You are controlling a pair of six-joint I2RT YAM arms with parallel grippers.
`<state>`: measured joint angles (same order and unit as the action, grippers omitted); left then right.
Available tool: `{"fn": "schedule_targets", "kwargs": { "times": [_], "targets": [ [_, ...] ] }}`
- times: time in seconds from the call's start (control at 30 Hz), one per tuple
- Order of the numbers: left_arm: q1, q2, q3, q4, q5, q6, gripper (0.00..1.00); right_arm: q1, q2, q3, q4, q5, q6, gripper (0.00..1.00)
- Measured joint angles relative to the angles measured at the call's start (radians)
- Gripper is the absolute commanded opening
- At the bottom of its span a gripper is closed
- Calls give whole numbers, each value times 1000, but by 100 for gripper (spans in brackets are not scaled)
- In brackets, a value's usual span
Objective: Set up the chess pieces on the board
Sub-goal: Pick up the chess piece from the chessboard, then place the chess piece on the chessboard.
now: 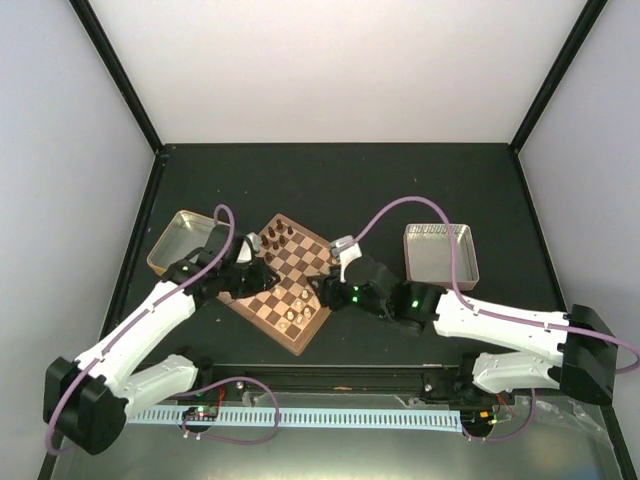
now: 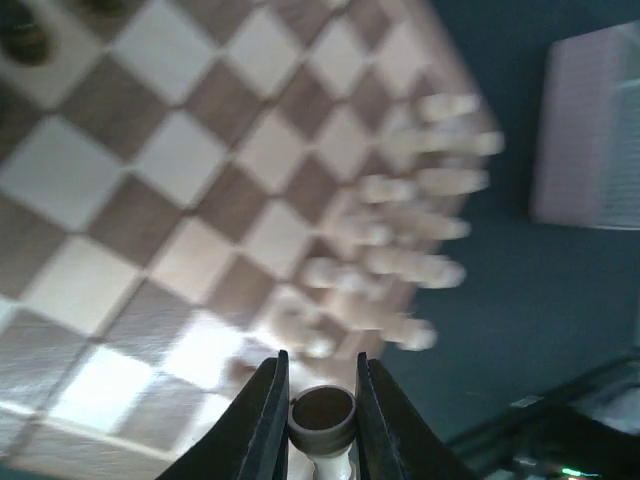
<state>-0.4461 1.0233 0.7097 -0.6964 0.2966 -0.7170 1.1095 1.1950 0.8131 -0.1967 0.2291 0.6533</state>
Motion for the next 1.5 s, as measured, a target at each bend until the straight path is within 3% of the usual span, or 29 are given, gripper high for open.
{"fn": "schedule_targets", "kwargs": {
  "times": [0.17,0.47,0.73,1.07,1.13,1.33,1.5],
  "targets": [
    [1,-68,35,126,159,-206,10,103,44,2,174,-34,-140,66],
    [9,-90,-3,357,325,-568,8,112,68,-4,370,-9,-168,60],
    [15,-111,-8,418,354,-702,8,112,74,-8,384,74,-119,34],
    [15,-127,-30,441,360,-758,8,115,90,0,372,113,-108,5],
    [20,-127,-32,443,361,-764,12,114,97,7,366,118,-107,1],
    [22,-129,-32,443,360,-755,38,114,100,49,301,116,-105,1],
    [37,-162,-31,374,319,-633,51,99,100,128,158,55,-78,1]
  ]
}}
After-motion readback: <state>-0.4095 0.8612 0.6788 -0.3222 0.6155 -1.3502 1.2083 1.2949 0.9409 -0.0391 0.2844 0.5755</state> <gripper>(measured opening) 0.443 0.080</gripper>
